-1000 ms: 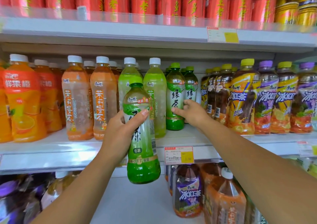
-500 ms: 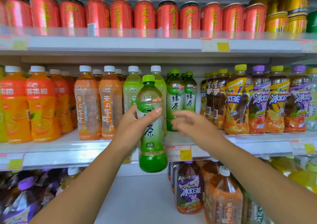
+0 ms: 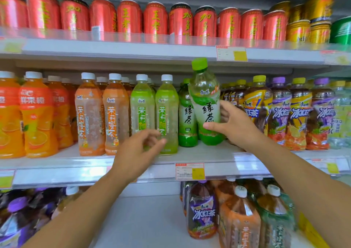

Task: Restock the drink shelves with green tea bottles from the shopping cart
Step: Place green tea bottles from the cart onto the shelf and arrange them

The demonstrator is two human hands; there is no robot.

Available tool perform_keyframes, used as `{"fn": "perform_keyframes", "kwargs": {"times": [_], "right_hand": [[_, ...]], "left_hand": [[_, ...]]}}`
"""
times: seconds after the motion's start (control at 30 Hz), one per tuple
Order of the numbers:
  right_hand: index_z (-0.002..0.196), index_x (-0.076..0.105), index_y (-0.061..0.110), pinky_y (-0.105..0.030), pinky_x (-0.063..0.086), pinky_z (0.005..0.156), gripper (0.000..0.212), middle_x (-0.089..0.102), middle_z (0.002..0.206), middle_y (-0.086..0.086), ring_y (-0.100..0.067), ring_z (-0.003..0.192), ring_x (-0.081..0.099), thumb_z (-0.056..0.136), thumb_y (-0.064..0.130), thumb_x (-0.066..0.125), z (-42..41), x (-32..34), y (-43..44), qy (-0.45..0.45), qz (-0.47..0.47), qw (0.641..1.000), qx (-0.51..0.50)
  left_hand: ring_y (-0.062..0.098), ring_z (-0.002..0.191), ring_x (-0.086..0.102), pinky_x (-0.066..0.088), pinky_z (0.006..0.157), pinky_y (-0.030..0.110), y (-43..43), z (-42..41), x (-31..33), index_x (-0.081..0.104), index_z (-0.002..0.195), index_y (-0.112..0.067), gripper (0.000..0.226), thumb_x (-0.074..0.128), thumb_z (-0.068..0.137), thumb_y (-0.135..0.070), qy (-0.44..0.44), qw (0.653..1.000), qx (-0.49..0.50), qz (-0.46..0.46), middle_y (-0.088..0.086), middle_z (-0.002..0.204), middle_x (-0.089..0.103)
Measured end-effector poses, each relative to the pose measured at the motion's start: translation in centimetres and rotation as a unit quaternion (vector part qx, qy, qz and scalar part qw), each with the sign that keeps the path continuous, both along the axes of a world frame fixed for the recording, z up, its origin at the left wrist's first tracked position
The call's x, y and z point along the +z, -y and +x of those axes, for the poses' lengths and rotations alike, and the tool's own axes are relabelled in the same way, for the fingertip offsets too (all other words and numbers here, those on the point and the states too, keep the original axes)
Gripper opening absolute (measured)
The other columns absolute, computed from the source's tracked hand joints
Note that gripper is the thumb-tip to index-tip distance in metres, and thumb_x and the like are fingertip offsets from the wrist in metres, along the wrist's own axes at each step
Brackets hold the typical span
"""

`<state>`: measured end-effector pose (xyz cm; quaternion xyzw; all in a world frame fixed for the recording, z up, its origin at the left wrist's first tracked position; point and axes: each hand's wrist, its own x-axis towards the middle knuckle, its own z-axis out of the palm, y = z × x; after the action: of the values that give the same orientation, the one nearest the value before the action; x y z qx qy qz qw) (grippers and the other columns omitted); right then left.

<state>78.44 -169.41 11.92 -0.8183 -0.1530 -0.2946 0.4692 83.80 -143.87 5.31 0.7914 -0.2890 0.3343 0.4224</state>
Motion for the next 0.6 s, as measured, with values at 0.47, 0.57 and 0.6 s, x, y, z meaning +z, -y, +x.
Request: {"fn": "perform_keyframes", "kwargs": {"times": [0.47, 0.57, 0.6], "right_hand": [[0.129, 0.046, 0.011, -0.024, 0.048, 0.077, 0.05, 0.06, 0.114, -0.003, -0.013, 0.095, 0.059, 0.085, 0.016, 0.071, 7.1, -2.3, 2.7, -0.101, 0.087, 0.987, -0.093], [0.132, 0.043, 0.01, -0.036, 0.049, 0.093, 0.059, 0.059, 0.124, -0.008, -0.021, 0.11, 0.058, 0.083, 0.019, 0.073, 8.3, -2.2, 2.9, -0.108, 0.084, 0.985, -0.103], [0.132, 0.042, 0.011, -0.04, 0.049, 0.096, 0.06, 0.058, 0.126, -0.008, -0.022, 0.112, 0.057, 0.082, 0.021, 0.074, 8.7, -2.3, 3.0, -0.114, 0.078, 0.985, -0.107]], "left_hand": [[0.007, 0.064, 0.052, 0.039, 0.056, 0.025, -0.4, 1.9, -2.8, 0.07, 0.072, -0.03, 0.039, 0.052, 0.088, -0.06, 0.221, 0.954, 0.129, 0.155, -0.017, 0.066, 0.052], [0.012, 0.064, 0.053, 0.036, 0.056, 0.025, -0.2, 2.1, -2.8, 0.072, 0.071, -0.03, 0.041, 0.05, 0.089, -0.06, 0.229, 0.948, 0.147, 0.166, -0.014, 0.066, 0.054], [0.013, 0.063, 0.053, 0.036, 0.056, 0.025, -0.1, 2.2, -2.9, 0.072, 0.071, -0.029, 0.041, 0.05, 0.09, -0.059, 0.235, 0.946, 0.15, 0.168, -0.013, 0.066, 0.054]]}}
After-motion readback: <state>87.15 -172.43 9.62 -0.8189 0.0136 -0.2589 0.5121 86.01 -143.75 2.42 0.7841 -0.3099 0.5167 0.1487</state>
